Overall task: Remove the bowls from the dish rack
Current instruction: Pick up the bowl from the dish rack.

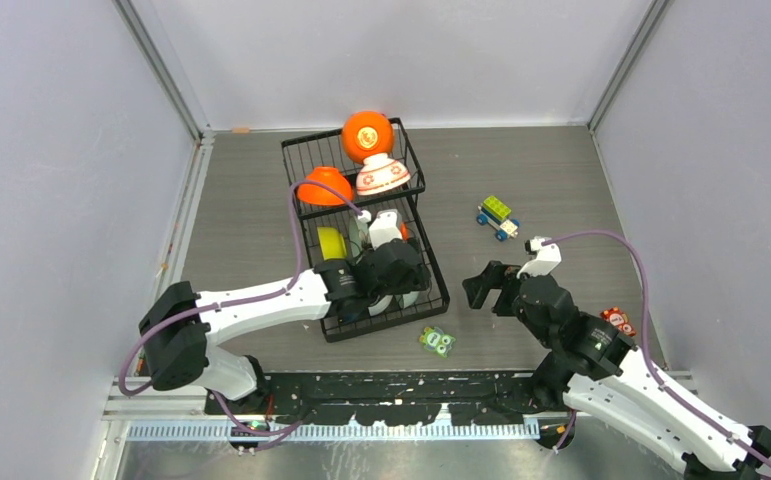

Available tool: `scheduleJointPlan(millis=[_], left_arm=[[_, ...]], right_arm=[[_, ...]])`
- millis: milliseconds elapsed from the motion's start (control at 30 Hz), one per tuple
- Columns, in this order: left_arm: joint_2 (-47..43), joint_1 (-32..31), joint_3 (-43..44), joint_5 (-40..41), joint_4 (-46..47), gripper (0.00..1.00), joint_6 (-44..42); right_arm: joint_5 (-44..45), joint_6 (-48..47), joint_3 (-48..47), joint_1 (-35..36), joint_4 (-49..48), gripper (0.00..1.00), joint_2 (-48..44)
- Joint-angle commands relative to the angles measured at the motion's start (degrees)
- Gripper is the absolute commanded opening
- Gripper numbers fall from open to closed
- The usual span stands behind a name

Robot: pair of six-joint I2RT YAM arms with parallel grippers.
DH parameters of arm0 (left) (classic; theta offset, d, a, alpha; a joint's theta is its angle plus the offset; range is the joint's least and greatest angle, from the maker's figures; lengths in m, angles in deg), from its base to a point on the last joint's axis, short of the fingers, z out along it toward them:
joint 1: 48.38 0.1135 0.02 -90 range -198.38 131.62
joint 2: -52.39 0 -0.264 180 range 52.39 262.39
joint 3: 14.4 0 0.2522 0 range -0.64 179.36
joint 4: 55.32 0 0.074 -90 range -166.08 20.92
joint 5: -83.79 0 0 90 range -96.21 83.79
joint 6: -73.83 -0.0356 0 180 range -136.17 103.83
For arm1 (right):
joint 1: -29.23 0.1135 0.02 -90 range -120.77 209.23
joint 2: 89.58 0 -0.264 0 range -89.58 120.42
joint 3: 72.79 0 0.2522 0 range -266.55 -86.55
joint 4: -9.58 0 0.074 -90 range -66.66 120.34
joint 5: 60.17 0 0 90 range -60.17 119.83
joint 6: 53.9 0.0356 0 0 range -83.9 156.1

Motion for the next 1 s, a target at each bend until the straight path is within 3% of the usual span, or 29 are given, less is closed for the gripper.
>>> scheduleJointPlan(millis=[0, 367, 733, 967], left_arm=[[-1.9, 0.0, 1.3, 2.5, -1.9, 0.66, 1.1], [-4.3, 0.0, 0.4, 1.8, -1.7, 0.7, 1.0], [-0.4, 1.1, 0.3, -1.3, 1.1, 0.5, 1.1], [-0.2, 1.6, -0.3, -1.4, -0.3, 0.49, 1.9]], right_arm=[[-0.3, 1.0, 0.3, 0.0, -3.4, 0.96, 0.6], [-0.8, 1.9, 1.6, 0.0, -4.6, 0.96, 1.6], [-1.5, 2.8, 1.3, 0.0, -4.9, 0.89, 3.6], [-2.0, 2.8, 1.8, 0.0, -5.0, 0.89, 2.9]])
